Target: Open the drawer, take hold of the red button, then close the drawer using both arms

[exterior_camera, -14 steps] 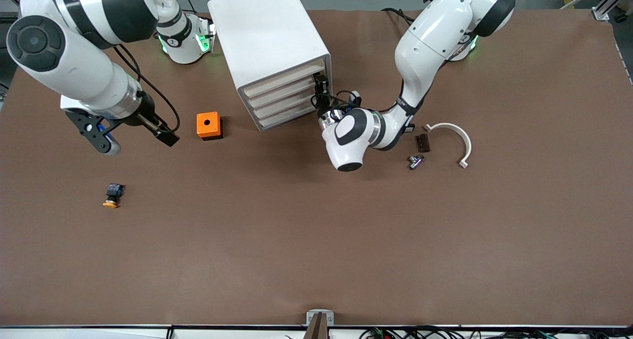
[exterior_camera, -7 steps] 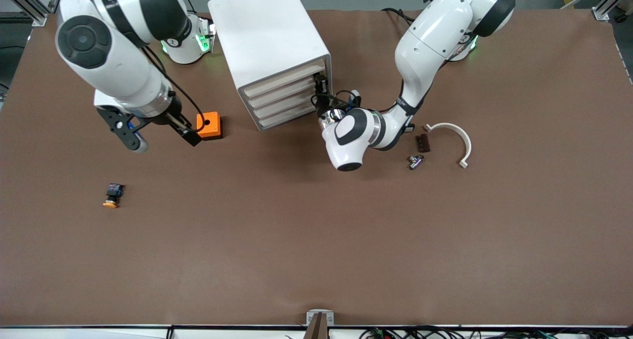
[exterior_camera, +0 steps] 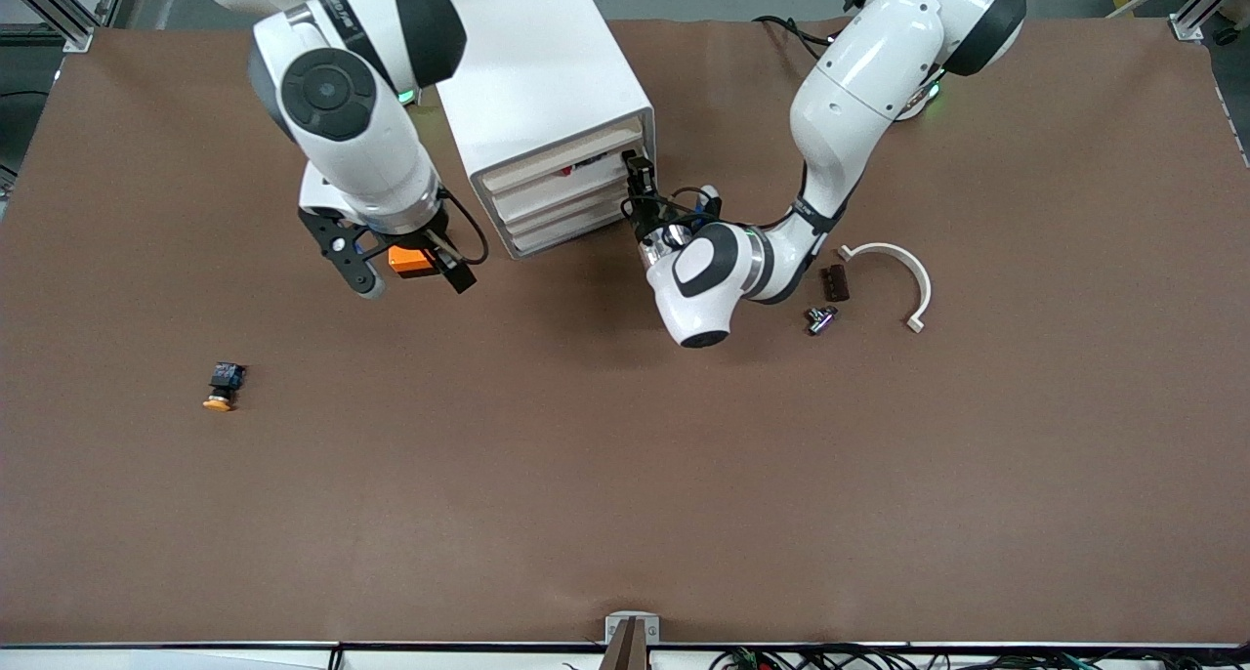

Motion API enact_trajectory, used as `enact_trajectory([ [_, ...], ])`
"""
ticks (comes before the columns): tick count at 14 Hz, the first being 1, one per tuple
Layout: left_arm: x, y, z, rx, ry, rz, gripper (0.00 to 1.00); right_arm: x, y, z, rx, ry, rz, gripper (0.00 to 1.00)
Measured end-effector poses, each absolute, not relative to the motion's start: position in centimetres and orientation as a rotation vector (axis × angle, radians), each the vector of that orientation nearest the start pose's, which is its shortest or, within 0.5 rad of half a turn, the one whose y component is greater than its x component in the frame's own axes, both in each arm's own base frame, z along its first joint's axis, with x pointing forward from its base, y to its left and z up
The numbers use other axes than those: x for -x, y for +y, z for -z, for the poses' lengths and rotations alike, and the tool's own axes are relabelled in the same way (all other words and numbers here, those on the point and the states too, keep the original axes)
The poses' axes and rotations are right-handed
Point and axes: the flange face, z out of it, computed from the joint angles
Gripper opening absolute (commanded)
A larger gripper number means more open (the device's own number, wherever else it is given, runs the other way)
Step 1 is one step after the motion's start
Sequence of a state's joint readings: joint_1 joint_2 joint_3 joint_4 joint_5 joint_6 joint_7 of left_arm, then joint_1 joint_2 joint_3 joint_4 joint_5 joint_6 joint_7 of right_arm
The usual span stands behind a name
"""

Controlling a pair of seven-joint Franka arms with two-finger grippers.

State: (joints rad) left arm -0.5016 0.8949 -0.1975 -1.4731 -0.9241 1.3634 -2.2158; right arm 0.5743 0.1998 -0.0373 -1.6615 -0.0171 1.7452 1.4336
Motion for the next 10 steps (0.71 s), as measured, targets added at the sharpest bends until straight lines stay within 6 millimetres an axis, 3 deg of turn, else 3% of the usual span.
enact_trajectory([
  [4, -46.8, -42.7, -17.7, 1.14, -1.626, -1.459, 0.13, -51.7, 33.8, -46.0, 2.935, 1.44, -0.063, 1.0],
  [10, -49.6, -39.7, -17.7, 1.103, -1.685, -1.498, 0.14, -51.2, 36.3, -43.9, 2.875, 1.542, -0.036, 1.0],
])
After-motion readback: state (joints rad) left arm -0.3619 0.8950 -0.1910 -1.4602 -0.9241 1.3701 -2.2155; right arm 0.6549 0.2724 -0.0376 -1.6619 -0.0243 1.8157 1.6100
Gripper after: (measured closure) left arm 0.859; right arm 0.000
